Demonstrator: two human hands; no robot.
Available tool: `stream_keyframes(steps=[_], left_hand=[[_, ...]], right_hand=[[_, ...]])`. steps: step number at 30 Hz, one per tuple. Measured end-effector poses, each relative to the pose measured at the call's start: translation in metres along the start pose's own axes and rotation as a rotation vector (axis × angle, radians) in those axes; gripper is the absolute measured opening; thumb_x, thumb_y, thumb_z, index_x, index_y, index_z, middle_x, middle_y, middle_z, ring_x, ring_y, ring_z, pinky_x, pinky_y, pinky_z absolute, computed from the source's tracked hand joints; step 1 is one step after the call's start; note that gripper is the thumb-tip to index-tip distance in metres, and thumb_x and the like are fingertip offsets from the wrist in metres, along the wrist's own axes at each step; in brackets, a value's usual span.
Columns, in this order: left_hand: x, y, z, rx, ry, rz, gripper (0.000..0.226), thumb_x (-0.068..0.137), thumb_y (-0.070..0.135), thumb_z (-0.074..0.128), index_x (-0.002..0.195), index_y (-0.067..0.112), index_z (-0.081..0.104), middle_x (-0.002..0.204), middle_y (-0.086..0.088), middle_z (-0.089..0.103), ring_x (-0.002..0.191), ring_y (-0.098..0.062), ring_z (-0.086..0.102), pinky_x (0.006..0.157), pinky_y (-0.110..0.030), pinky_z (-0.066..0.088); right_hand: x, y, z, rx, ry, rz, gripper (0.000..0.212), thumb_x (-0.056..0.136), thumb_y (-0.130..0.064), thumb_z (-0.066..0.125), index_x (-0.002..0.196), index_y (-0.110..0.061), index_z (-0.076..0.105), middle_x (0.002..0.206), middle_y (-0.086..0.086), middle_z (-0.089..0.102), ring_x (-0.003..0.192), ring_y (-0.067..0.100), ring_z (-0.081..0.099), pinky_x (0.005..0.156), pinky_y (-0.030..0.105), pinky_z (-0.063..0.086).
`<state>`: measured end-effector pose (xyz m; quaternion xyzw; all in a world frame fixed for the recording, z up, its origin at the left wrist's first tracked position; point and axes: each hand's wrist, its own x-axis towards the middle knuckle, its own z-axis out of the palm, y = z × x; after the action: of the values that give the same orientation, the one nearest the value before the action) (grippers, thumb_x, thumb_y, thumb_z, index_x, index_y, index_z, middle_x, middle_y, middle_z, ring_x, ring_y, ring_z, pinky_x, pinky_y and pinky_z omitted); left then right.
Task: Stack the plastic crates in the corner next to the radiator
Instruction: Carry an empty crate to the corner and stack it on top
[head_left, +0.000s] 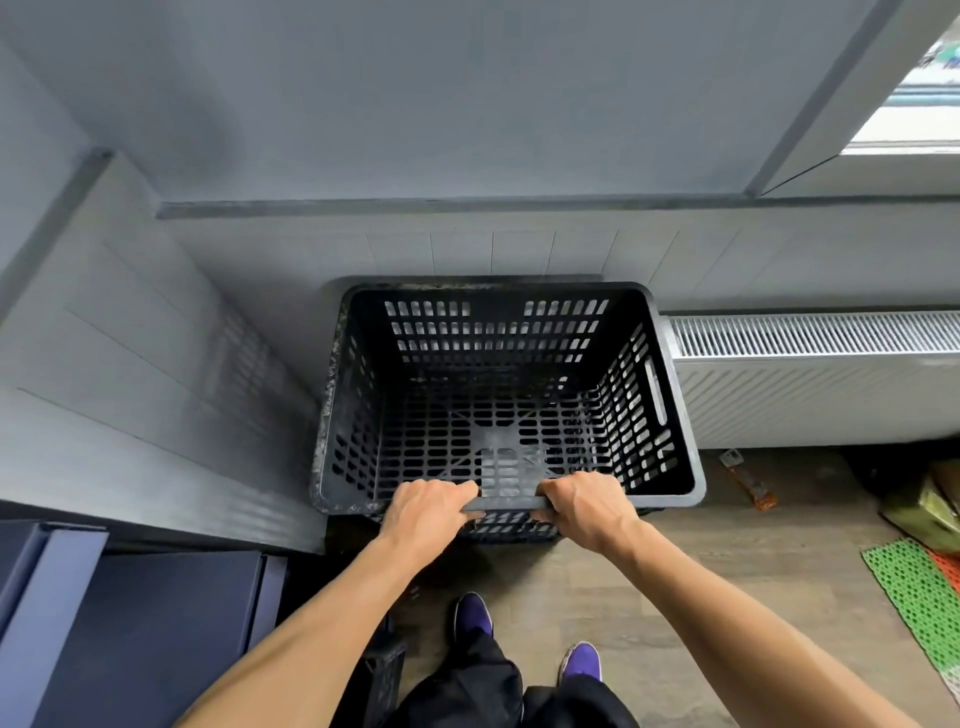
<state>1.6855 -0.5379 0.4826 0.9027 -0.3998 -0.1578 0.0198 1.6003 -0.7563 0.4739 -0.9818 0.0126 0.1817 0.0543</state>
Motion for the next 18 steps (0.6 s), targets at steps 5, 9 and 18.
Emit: stream_keyframes(steps=[5, 9, 18], left_hand=[[-0.010, 0.003, 0.002, -0.017, 0.038, -0.003, 0.029, 0.097, 0.052, 0.045, 0.094, 0.023, 0.048, 0.086, 0.004, 0.064, 0.080, -0.020, 0.062, 0.064, -0.033, 0.040], [-0.004, -0.005, 0.005, 0.020, 0.042, 0.079, 0.024, 0.096, 0.047, 0.053, 0.102, 0.024, 0.049, 0.085, 0.005, 0.062, 0.081, -0.019, 0.065, 0.064, -0.035, 0.050], [0.000, -0.007, 0.009, 0.073, 0.114, 0.048, 0.036, 0.093, 0.058, 0.047, 0.101, 0.023, 0.054, 0.082, 0.006, 0.062, 0.076, -0.018, 0.064, 0.061, -0.032, 0.041]], right_hand=[[-0.006, -0.001, 0.006, -0.023, 0.025, -0.012, 0.031, 0.096, -0.050, 0.048, 0.099, -0.022, 0.061, 0.087, 0.002, 0.071, 0.080, 0.028, 0.069, 0.067, 0.036, 0.053], [-0.009, -0.001, 0.006, -0.024, 0.059, 0.019, 0.033, 0.095, -0.052, 0.048, 0.102, -0.022, 0.060, 0.091, 0.002, 0.072, 0.085, 0.029, 0.069, 0.065, 0.034, 0.047], [-0.023, 0.021, 0.002, -0.023, 0.107, 0.026, 0.039, 0.095, -0.057, 0.046, 0.095, -0.020, 0.055, 0.086, -0.001, 0.070, 0.080, 0.025, 0.069, 0.062, 0.035, 0.048]])
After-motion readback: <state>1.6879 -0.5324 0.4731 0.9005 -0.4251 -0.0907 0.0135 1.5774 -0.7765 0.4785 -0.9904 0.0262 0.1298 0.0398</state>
